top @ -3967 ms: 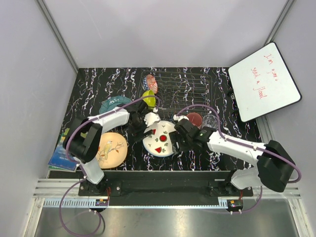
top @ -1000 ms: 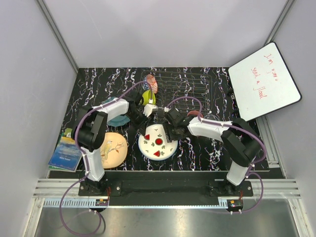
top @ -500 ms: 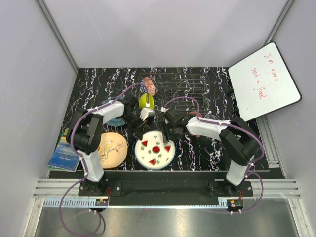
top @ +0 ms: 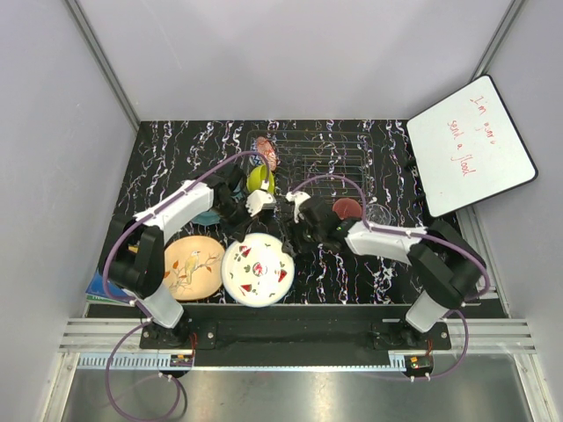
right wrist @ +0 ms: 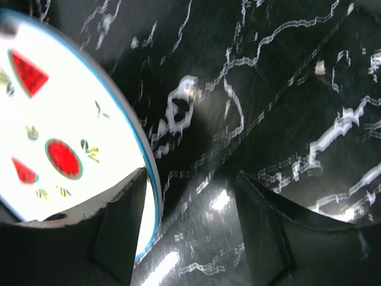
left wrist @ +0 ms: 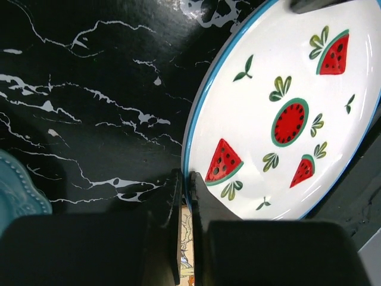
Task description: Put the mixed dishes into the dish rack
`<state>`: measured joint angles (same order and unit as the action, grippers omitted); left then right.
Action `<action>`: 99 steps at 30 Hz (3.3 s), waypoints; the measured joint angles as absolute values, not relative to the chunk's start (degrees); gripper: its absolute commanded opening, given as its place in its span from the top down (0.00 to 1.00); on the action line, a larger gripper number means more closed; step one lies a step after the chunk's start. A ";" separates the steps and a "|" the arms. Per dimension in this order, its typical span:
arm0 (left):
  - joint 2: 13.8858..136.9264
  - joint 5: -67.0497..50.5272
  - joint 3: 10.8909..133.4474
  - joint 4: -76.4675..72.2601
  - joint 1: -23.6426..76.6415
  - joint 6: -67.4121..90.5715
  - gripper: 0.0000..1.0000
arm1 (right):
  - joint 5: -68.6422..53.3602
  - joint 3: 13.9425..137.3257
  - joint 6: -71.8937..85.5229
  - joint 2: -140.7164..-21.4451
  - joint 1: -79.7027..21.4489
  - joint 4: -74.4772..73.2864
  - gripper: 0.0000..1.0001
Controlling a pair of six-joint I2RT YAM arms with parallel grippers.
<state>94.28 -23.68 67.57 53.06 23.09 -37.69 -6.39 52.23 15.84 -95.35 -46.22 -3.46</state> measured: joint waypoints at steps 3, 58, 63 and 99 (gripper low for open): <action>94.28 -23.59 68.18 53.08 23.66 -37.74 1.00 | -7.90 44.82 13.91 -89.65 -46.11 2.33 0.32; 90.89 -24.40 79.59 50.57 26.46 -48.71 1.00 | -23.79 42.09 11.05 -92.86 -41.39 28.08 0.41; 92.47 -24.60 83.00 50.48 26.85 -48.25 1.00 | -28.99 41.95 14.66 -95.88 -38.33 31.94 0.68; 89.76 -35.48 98.91 47.99 -0.60 -17.74 0.02 | -19.86 63.26 -9.50 -79.11 -37.01 -7.51 1.00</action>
<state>89.76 -35.48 98.91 47.99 -0.60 -17.74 -19.86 63.26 -9.50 -79.11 -37.01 -7.51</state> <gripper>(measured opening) 0.948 0.164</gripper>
